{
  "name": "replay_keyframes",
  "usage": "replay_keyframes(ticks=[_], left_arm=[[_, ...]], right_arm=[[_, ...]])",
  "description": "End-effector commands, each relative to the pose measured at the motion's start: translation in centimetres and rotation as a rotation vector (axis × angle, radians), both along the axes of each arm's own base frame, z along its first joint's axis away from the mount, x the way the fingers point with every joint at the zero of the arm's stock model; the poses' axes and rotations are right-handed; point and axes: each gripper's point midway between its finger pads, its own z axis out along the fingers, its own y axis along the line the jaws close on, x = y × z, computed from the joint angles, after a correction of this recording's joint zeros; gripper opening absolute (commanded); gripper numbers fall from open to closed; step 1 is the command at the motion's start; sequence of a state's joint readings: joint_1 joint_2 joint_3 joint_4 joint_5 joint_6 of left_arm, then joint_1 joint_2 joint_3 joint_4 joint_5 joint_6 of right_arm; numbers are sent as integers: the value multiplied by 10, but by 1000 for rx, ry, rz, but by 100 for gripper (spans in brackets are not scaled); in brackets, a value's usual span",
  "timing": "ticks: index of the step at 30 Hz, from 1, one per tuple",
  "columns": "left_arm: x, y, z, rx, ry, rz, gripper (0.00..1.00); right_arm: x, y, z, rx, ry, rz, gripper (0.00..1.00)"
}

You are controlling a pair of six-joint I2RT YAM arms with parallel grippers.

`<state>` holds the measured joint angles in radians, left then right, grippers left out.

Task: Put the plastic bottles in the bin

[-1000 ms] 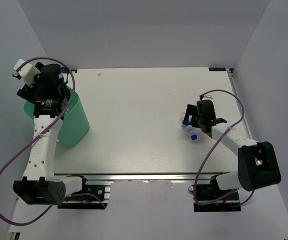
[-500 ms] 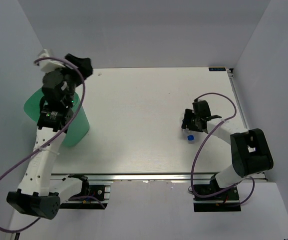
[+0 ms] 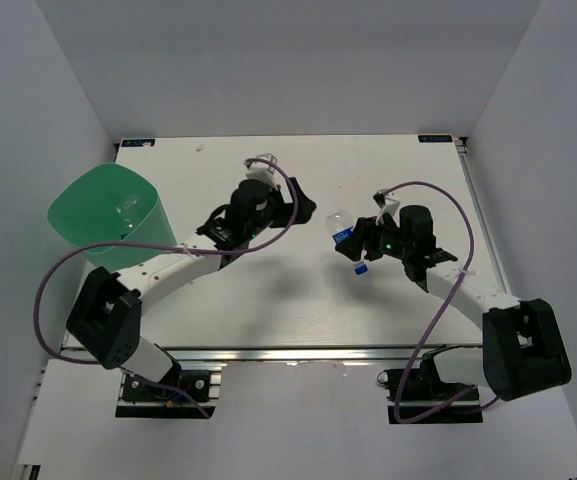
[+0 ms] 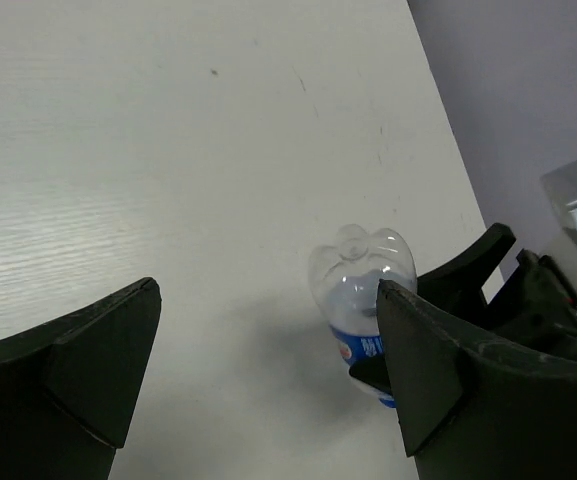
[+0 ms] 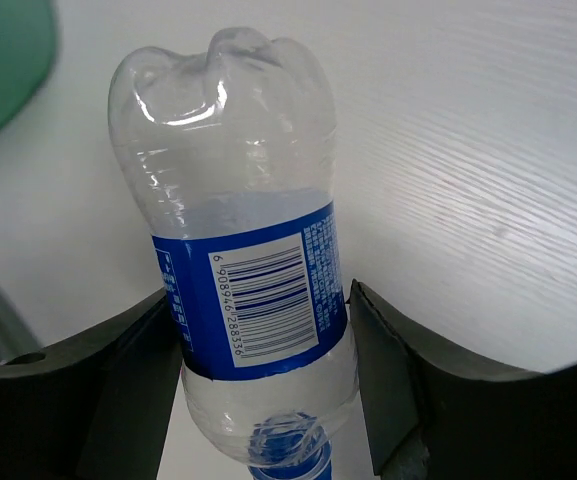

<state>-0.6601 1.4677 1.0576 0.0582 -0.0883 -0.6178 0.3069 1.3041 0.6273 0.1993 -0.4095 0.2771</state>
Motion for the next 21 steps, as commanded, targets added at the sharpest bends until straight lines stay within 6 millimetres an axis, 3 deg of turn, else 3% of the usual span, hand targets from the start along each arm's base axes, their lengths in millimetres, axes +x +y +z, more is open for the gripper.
replay_keyframes(ticks=[1, 4, 7, 12, 13, 18, 19, 21], left_arm=[[-8, -40, 40, -120, -95, -79, 98], [-24, -72, 27, -146, -65, -151, 98], [-30, -87, 22, -181, -56, -177, 98], [-31, -105, 5, -133, -25, -168, 98], [-31, -107, -11, -96, 5, -164, 98], [-26, -117, -18, -99, 31, -157, 98], [-28, -121, -18, -109, 36, -177, 94], [-30, -124, -15, -123, 33, -193, 72]], right_arm=[[-22, 32, 50, 150, -191, 236, 36], [-27, 35, 55, 158, -200, 255, 36], [-26, 34, 52, 155, -196, 249, 36], [-33, 40, 58, 200, -210, 289, 35], [-35, 41, 62, 216, -228, 296, 35], [-45, 43, 72, 251, -290, 327, 34], [-45, 42, 73, 249, -294, 320, 34], [-43, 41, 73, 243, -295, 306, 36]])
